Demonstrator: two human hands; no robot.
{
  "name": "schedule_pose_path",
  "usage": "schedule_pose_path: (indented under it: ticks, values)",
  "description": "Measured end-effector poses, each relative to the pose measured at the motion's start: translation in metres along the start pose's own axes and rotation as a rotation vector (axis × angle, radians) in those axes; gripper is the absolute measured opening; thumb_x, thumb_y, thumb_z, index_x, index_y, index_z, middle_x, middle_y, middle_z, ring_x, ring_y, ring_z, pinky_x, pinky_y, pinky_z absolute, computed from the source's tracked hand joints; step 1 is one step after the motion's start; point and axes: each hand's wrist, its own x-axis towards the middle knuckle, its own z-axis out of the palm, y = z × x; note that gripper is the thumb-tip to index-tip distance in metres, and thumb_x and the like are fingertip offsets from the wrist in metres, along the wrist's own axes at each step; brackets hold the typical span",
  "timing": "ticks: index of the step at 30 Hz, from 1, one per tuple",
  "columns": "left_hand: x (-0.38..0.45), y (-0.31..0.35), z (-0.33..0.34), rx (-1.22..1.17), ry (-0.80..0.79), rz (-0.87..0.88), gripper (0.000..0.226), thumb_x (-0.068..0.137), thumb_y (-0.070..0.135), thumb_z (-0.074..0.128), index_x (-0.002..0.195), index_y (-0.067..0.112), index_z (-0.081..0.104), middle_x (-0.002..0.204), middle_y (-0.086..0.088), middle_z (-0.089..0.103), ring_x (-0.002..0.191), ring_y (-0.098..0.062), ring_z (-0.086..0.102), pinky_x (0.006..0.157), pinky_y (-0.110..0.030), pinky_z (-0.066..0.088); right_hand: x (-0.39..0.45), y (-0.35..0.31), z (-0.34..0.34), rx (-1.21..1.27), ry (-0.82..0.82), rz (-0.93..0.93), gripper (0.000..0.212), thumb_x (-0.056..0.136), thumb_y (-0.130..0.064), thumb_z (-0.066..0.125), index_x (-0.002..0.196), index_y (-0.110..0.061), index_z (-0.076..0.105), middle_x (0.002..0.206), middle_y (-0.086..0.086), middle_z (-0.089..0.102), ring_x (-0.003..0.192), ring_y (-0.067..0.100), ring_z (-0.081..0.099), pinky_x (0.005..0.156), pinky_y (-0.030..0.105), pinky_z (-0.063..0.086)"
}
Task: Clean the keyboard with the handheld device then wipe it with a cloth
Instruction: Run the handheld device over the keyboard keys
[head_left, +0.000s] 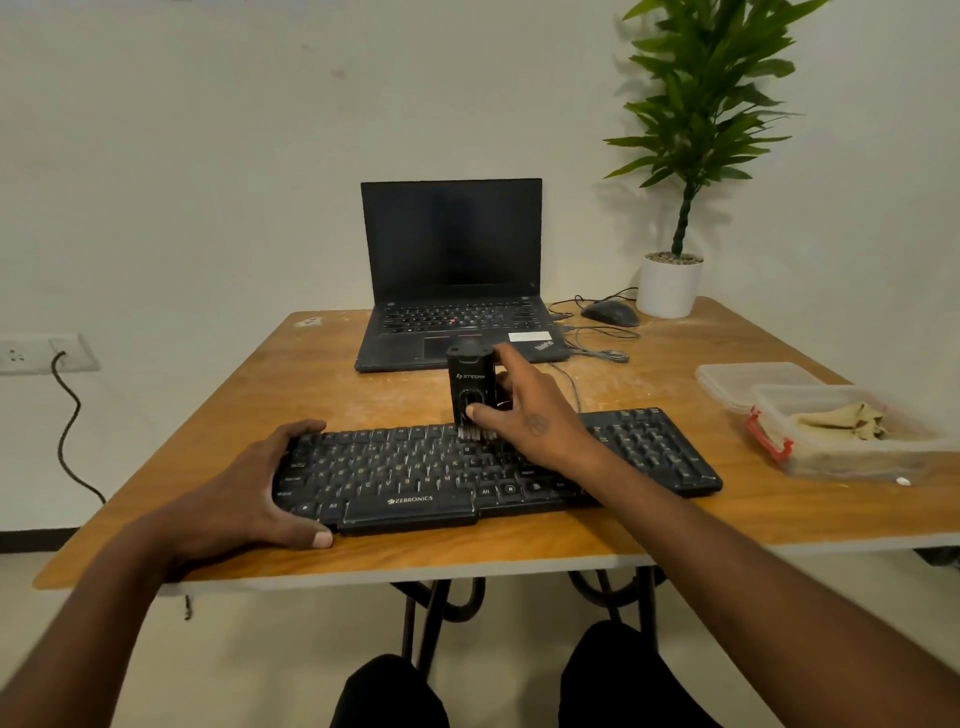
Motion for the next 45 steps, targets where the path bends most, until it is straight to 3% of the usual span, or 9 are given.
schedule_pose_path:
  ticks: [4,9,13,16,23,27,31,37,45]
  values:
    - [0.001,0.000,0.001,-0.001,0.001,0.005,0.126,0.041,0.066,0.093,0.144,0.059,0.023,0.141,0.016,0.035,0.122,-0.008,0.046,0.089,-0.021,0.045,-0.001,-0.003,0.003,-0.013,0.024,0.030,0.050,0.092,-0.018,0.071,0.134,-0.017,0.044,0.119,0.003,0.066,0.087,0.004,0.062,0.062,0.014,0.049]
    - [0.001,-0.003,0.001,0.000,0.013,0.023,0.123,0.044,0.063,0.095,0.144,0.059,0.023,0.139,0.019,0.036,0.122,-0.007,0.047,0.089,-0.020,0.045,-0.053,-0.026,0.001,0.118,-0.043,0.051,0.049,0.094,-0.019,0.069,0.134,-0.029,0.043,0.113,-0.012,0.064,0.100,0.002,0.065,0.076,0.029,0.062]
    - [0.002,-0.002,0.000,0.010,0.014,0.019,0.123,0.043,0.065,0.095,0.143,0.061,0.023,0.140,0.018,0.037,0.123,-0.009,0.047,0.094,-0.026,0.047,-0.082,-0.040,0.003,0.207,-0.067,0.052,0.045,0.094,-0.009,0.068,0.129,-0.027,0.046,0.111,-0.017,0.064,0.097,-0.013,0.062,0.072,0.011,0.053]
    - [0.000,-0.002,0.001,0.011,0.011,0.016,0.124,0.043,0.066,0.095,0.143,0.063,0.022,0.140,0.016,0.037,0.123,-0.011,0.048,0.099,-0.031,0.050,-0.071,-0.040,0.009,0.117,-0.041,0.063,0.045,0.095,-0.008,0.066,0.125,-0.031,0.041,0.099,-0.010,0.066,0.077,-0.004,0.063,0.064,0.018,0.055]
    - [0.000,-0.004,-0.001,0.011,0.008,0.018,0.124,0.044,0.064,0.097,0.142,0.063,0.022,0.140,0.018,0.036,0.123,-0.010,0.049,0.106,-0.036,0.049,-0.010,-0.022,0.028,-0.042,0.057,0.147,0.056,0.089,0.002,0.061,0.133,-0.020,0.033,0.082,0.002,0.057,0.071,0.015,0.059,0.052,0.021,0.044]
    - [0.001,-0.002,-0.001,0.003,0.005,0.027,0.123,0.045,0.064,0.097,0.142,0.062,0.023,0.139,0.018,0.037,0.123,-0.010,0.049,0.104,-0.034,0.049,0.005,-0.023,0.033,-0.007,0.079,0.219,0.062,0.090,0.000,0.060,0.141,-0.016,0.029,0.094,0.003,0.060,0.083,0.016,0.063,0.058,0.026,0.052]
    - [0.002,-0.002,-0.001,0.011,0.003,0.027,0.123,0.045,0.066,0.095,0.143,0.061,0.022,0.140,0.019,0.036,0.124,-0.010,0.048,0.105,-0.034,0.049,-0.023,-0.036,0.033,-0.008,0.041,0.216,0.061,0.094,-0.003,0.061,0.139,-0.025,0.028,0.092,-0.004,0.056,0.082,0.007,0.058,0.055,0.014,0.040]
    - [0.001,-0.003,-0.001,0.020,-0.015,0.007,0.123,0.048,0.065,0.095,0.144,0.063,0.019,0.141,0.020,0.034,0.125,-0.010,0.047,0.104,-0.034,0.049,-0.067,-0.048,0.033,-0.022,-0.003,0.180,0.054,0.095,-0.002,0.060,0.128,-0.031,0.029,0.078,-0.003,0.044,0.069,0.007,0.044,0.054,0.019,0.033]
    - [0.000,0.001,0.000,-0.008,-0.003,0.018,0.125,0.044,0.064,0.096,0.144,0.059,0.022,0.141,0.018,0.036,0.124,-0.010,0.048,0.104,-0.031,0.048,0.006,-0.032,0.040,-0.067,0.066,0.220,0.069,0.091,0.001,0.061,0.147,-0.017,0.024,0.082,-0.004,0.052,0.067,0.007,0.053,0.048,0.016,0.037]
